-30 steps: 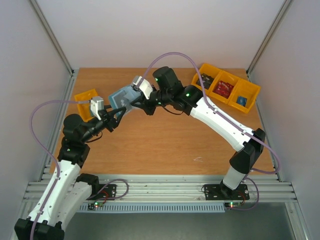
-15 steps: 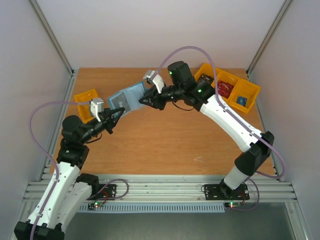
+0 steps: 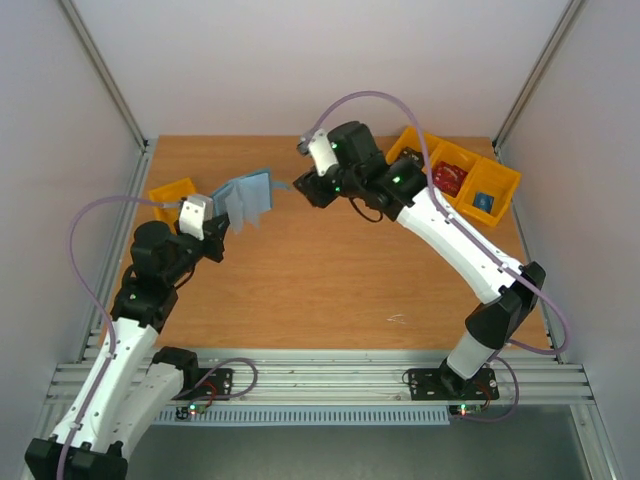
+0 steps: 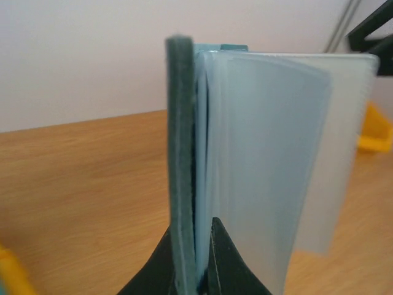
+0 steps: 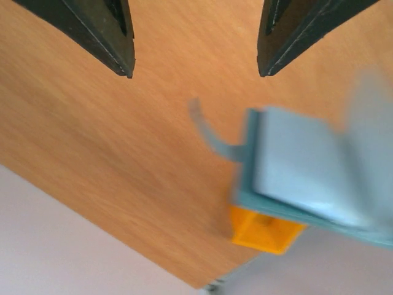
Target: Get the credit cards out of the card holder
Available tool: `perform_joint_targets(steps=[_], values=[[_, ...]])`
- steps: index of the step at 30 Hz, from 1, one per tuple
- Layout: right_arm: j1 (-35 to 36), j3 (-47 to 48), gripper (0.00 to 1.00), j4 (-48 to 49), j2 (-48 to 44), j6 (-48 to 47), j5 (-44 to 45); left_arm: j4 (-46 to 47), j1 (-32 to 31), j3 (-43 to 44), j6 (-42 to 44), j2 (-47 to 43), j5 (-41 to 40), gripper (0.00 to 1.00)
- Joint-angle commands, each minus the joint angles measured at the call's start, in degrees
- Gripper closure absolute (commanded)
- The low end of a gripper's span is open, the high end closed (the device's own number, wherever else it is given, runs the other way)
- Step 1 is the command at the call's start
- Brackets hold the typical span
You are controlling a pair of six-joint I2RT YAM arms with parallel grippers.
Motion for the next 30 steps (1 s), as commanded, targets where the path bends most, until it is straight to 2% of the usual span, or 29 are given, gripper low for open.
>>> perform_joint_targets(steps=[1, 5, 8, 11, 17, 20, 23, 25, 30], values=[[6.51, 0.40, 0.43, 2.81, -0.76, -5.82, -6.18, -5.86, -1.31, 2.35, 20.86, 0.51, -13.56, 1.00], [6.73, -1.07, 0.40, 11.37, 0.57, 3.76, -16.09, -6.20, -2.63, 2.16, 36.06, 0.27, -18.53, 1.00], [7.83, 0.85, 0.34, 14.89, 3.39, 9.01, -15.47, -5.33, -2.93, 2.22, 39.53, 0.41, -19.74, 1.00], [9.46, 3.83, 0.30, 14.83, 6.25, 10.02, -12.96, -6.65, -2.97, 3.35, 34.41, 0.30, -15.30, 1.00], [9.58, 4.55, 0.25, 10.30, 8.36, 9.08, -7.86, -7.11, -2.58, 5.00, 14.75, -0.60, -4.85, 1.00], [8.73, 3.04, 0.16, 8.82, 7.40, 6.46, -3.41, -6.43, -2.10, 5.31, 9.33, -0.94, -1.73, 1.00], [6.39, 1.08, 0.11, 7.50, 5.71, 4.86, -2.68, -5.00, -1.60, 5.21, 6.41, -1.96, 3.29, 1.00], [3.91, -1.44, 0.03, 8.38, 3.54, 4.07, -6.91, -2.68, -1.31, 4.56, 4.29, -3.20, 6.64, 1.00], [-1.53, -8.32, 0.01, 11.44, -1.34, 0.26, -25.92, 4.02, -0.39, 3.07, -2.83, -4.70, 13.36, 1.00]])
